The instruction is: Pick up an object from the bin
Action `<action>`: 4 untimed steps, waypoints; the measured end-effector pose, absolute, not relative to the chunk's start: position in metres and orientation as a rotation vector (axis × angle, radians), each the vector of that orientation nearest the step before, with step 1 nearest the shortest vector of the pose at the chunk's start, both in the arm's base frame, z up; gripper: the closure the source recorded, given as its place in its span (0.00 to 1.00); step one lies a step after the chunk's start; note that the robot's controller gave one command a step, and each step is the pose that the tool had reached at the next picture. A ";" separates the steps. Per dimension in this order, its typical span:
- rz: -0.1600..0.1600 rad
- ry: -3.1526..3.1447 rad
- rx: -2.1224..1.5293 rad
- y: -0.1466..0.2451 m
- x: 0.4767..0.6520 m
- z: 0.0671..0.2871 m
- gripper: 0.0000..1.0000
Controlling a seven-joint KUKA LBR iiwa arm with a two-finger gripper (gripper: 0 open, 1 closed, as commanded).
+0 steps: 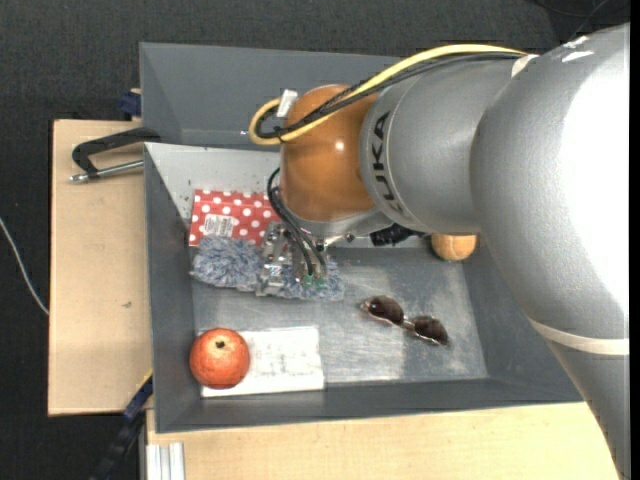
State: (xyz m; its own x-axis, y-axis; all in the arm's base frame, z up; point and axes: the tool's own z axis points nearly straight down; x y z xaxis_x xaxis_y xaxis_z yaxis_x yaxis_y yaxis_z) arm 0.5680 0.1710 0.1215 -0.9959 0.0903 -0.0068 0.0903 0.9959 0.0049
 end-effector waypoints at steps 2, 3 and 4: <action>0.007 3.132 0.141 0.171 0.568 0.134 1.00; 0.006 3.134 0.139 0.172 0.569 0.148 1.00; 0.006 3.134 0.139 0.172 0.569 0.153 1.00</action>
Offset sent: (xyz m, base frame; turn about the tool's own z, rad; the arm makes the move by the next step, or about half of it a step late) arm -0.0001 0.0001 0.0184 0.0000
